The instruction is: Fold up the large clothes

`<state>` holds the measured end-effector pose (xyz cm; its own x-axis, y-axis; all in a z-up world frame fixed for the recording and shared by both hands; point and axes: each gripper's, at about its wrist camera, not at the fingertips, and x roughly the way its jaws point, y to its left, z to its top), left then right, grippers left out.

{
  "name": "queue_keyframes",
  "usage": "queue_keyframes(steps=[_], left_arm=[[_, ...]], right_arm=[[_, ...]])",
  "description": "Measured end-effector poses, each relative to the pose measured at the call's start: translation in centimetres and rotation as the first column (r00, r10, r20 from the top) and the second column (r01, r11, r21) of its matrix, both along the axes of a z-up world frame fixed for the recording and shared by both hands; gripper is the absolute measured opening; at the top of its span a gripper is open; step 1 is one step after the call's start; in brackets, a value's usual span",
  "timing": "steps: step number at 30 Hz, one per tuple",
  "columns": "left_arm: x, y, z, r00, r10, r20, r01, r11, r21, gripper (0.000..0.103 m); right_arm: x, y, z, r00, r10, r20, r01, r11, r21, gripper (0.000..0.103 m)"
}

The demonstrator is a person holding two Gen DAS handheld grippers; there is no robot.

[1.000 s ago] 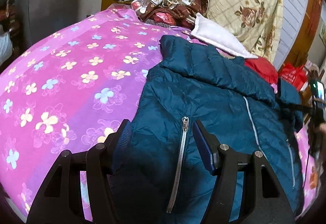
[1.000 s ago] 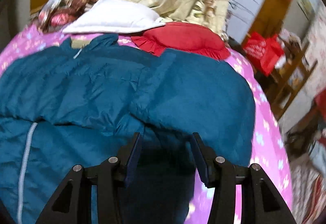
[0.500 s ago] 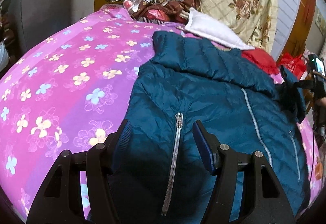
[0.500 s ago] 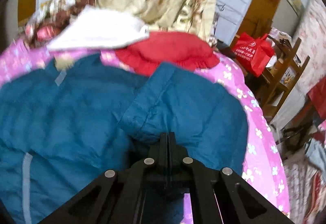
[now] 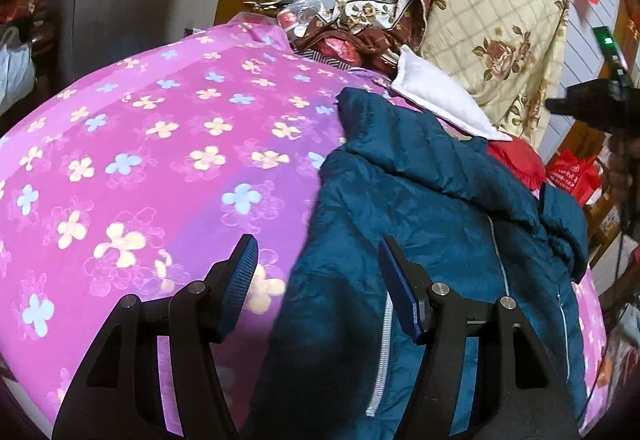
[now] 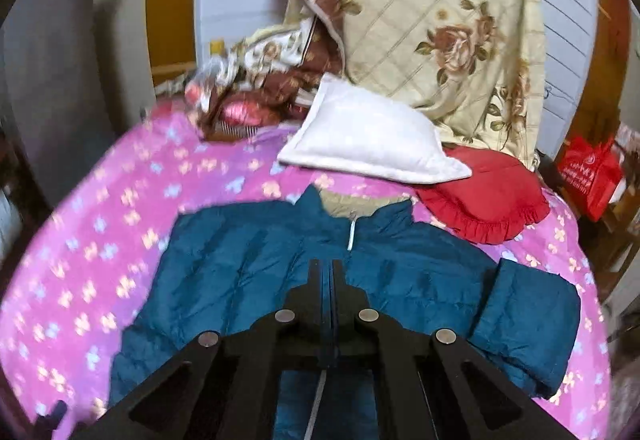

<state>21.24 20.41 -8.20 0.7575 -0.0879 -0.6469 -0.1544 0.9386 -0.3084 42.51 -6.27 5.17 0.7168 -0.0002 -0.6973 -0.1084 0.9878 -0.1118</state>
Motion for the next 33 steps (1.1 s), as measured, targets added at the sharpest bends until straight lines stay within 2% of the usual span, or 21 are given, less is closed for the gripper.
queue_keyframes(steps=[2,3,4,6,8,10,14,17,20,22,23,25,26,27,28,29,30,33], left_arm=[[0.0,0.2,0.0,1.0,0.0,0.004,0.0,1.0,0.008,0.062],[0.0,0.3,0.0,1.0,-0.001,0.003,0.001,1.0,0.008,0.062],[-0.1,0.4,0.0,1.0,-0.003,0.0,0.003,1.0,0.002,0.062],[0.0,0.6,-0.1,1.0,-0.012,-0.008,0.012,1.0,-0.019,0.062],[0.0,0.8,-0.2,1.0,-0.014,-0.014,0.014,0.999,-0.032,0.062],[0.1,0.7,-0.2,1.0,-0.019,-0.016,0.018,0.999,-0.041,0.062],[0.6,-0.1,-0.3,0.999,-0.029,-0.025,0.028,0.999,-0.033,0.062],[1.2,-1.3,-0.8,0.998,-0.042,-0.046,0.042,0.999,-0.005,0.062],[1.8,-2.2,-1.4,0.996,-0.048,-0.068,0.05,0.999,0.02,0.062],[2.1,-2.7,-1.7,0.996,-0.051,-0.079,0.053,0.998,0.033,0.062],[2.3,-3.0,-1.9,0.995,-0.053,-0.086,0.057,0.998,0.041,0.062],[2.7,-3.4,-2.2,0.994,-0.059,-0.096,0.064,0.997,0.052,0.062],[2.8,-3.6,-2.3,0.993,-0.061,-0.1,0.067,0.996,0.058,0.062],[2.9,-3.7,-2.4,0.993,-0.063,-0.103,0.069,0.996,0.062,0.062],[3.0,-3.8,-2.5,0.992,-0.064,-0.107,0.071,0.995,0.067,0.062],[3.0,-3.9,-2.6,0.992,-0.065,-0.111,0.073,0.995,0.073,0.062],[3.1,-3.9,-2.7,0.991,-0.065,-0.113,0.074,0.994,0.076,0.062],[2.9,-3.9,-2.6,0.992,-0.07,-0.11,0.078,0.995,0.067,0.062]], right_arm=[[0.6,-0.6,-1.9,0.997,-0.044,-0.058,0.045,0.999,0.021,0.014],[0.9,-1.8,-3.2,0.992,-0.082,-0.095,0.087,0.995,0.053,0.034],[0.9,-3.3,-3.9,0.988,-0.11,-0.11,0.118,0.99,0.074,0.048],[0.3,-6.4,-5.0,0.978,-0.18,-0.106,0.19,0.978,0.087,0.054],[-0.4,-10.0,-5.7,0.964,-0.251,-0.087,0.256,0.966,0.046,0.056],[-1.6,-13.6,-6.3,0.951,-0.303,-0.056,0.303,0.953,-0.015,0.056],[-3.5,-18.9,-7.5,0.946,-0.322,-0.041,0.317,0.944,-0.095,0.056],[-3.1,-20.1,-9.2,0.955,-0.289,-0.07,0.277,0.95,-0.143,0.056],[-2.3,-19.7,-11.3,0.969,-0.231,-0.086,0.204,0.948,-0.244,0.056],[-1.4,-18.9,-13.4,0.975,-0.208,-0.084,0.162,0.91,-0.382,0.056],[-0.8,-18.6,-14.6,0.976,-0.205,-0.079,0.146,0.874,-0.463,0.056],[0.3,-18.6,-16.2,0.975,-0.216,-0.061,0.144,0.811,-0.567,0.056],[0.9,-18.9,-16.6,0.971,-0.234,-0.046,0.161,0.786,-0.597,0.053],[1.4,-19.5,-16.6,0.967,-0.252,-0.032,0.184,0.783,-0.594,0.046],[1.6,-20.0,-16.4,0.965,-0.261,-0.026,0.199,0.794,-0.574,0.03],[1.8,-20.5,-16.1,0.961,-0.275,-0.024,0.216,0.803,-0.556,0.022],[2.0,-21.2,-15.6,0.954,-0.299,-0.031,0.236,0.808,-0.539,0.009],[1.5,-21.7,-13.1,0.946,-0.322,-0.016,0.279,0.841,-0.463,0.005]])
